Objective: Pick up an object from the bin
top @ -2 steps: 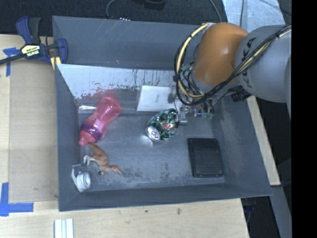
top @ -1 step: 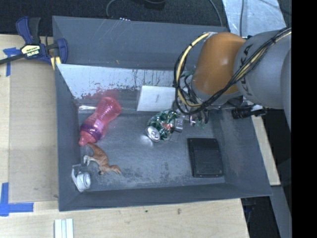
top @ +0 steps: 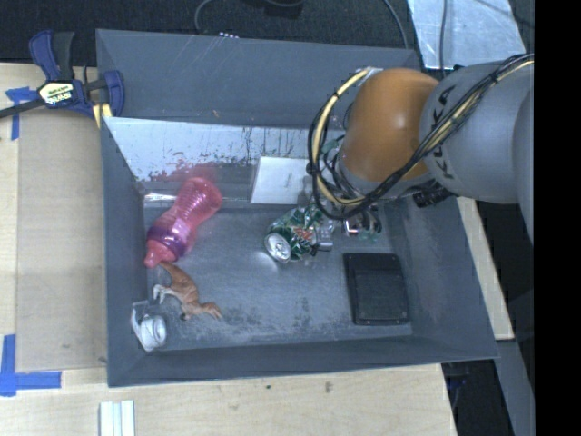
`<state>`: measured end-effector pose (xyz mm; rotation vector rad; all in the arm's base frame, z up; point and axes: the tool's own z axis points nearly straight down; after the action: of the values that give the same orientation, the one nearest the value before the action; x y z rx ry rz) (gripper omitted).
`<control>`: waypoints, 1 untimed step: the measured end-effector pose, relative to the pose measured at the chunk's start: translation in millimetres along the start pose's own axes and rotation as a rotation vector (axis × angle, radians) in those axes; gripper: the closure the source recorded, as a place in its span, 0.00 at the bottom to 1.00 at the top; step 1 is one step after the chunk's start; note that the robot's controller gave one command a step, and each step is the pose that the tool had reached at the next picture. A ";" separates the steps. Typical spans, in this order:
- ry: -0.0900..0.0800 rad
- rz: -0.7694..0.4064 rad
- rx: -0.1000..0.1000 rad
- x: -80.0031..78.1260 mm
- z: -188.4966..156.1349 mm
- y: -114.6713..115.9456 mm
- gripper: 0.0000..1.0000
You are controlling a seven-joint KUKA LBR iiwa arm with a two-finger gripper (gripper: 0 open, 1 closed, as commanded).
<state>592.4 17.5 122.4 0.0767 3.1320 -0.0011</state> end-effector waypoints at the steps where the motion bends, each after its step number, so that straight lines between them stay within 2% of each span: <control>1: -0.004 0.106 -0.003 -22.9 26.1 -12.0 1.00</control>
Offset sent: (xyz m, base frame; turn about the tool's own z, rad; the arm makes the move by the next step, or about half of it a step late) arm 0.0000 0.0000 0.0000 0.0000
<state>614.9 4.4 96.5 0.2428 3.1197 0.0035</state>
